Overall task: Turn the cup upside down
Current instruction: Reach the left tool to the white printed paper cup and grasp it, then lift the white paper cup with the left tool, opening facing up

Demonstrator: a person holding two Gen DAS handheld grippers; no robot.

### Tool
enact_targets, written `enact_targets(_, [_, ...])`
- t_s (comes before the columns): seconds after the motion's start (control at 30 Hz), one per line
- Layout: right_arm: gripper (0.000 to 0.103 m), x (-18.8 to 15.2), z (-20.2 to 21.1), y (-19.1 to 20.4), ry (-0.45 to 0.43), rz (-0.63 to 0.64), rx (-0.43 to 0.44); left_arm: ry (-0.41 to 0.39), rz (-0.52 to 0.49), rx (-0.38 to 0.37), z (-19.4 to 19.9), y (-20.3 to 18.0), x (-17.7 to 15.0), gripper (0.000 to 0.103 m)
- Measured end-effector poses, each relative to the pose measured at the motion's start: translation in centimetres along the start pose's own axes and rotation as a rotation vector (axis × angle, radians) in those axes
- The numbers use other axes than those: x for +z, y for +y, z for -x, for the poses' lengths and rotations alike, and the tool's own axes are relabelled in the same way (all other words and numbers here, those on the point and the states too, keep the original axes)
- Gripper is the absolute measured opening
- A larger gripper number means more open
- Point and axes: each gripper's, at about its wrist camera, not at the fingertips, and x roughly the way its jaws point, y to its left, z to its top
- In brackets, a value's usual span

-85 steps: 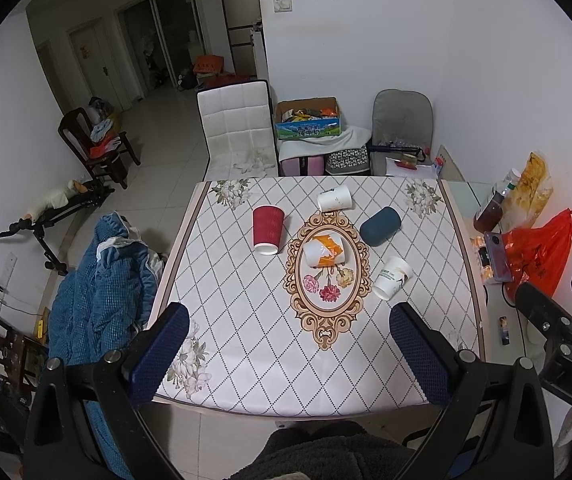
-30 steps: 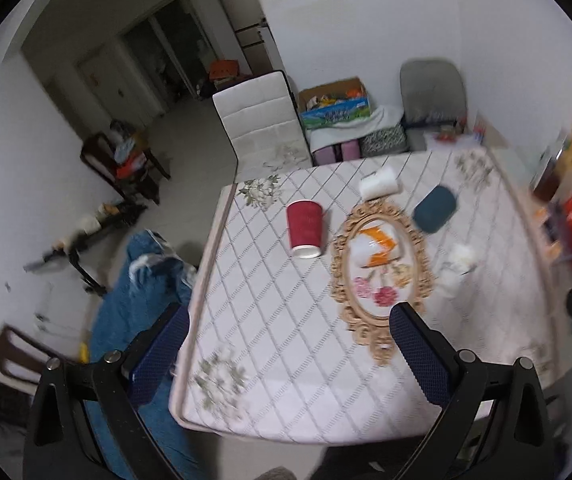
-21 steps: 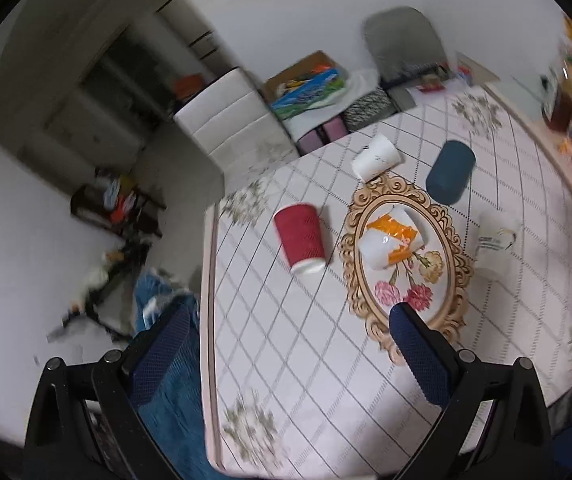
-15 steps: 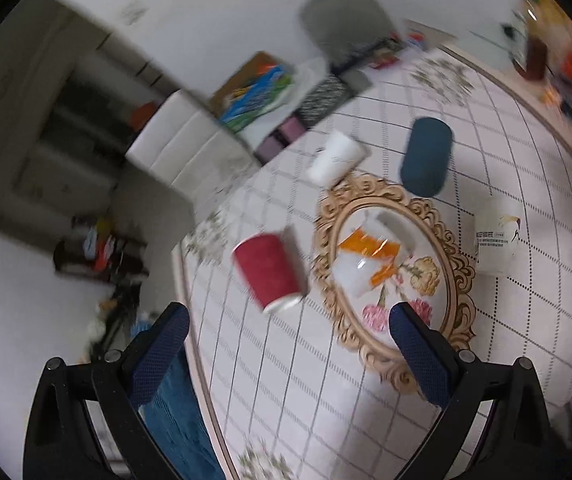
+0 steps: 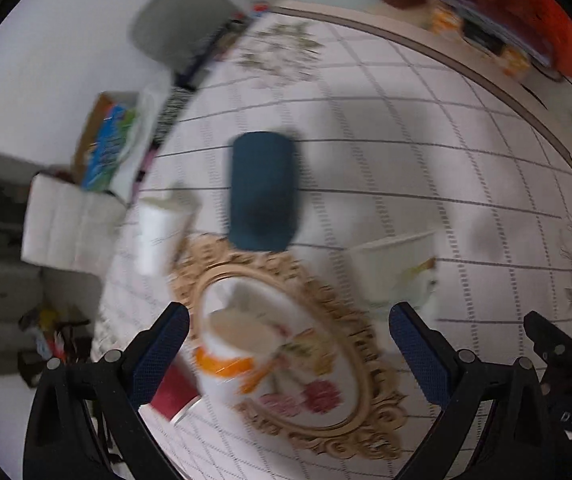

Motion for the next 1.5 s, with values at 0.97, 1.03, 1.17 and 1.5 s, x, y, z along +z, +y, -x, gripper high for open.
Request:
enact_targets(0.97, [0.103,-0.2,-5.9,-4.3,0.070,0.033,-0.167,0.254,0.063,-0.292,-11.0,-8.7,2.6,0.066])
enact_targets(1.03, [0.103,0.2,-5.8,-4.4,0.068,0.033,-0.167,0.262,0.058,-0.294,-11.5,-9.2,2.3,0.066])
enact_targets(1.17, [0.103,0.9,-5.2,-5.1,0.060,0.033,-0.168,0.258,0.050,-0.273,-12.2,-10.9,1.5,0.065])
enact_targets(1.5, [0.103,0.6,-4.0,-5.4,0.045,0.030,-0.165,0.261,0.076,-0.299,-13.5,-10.6,0.1,0.065])
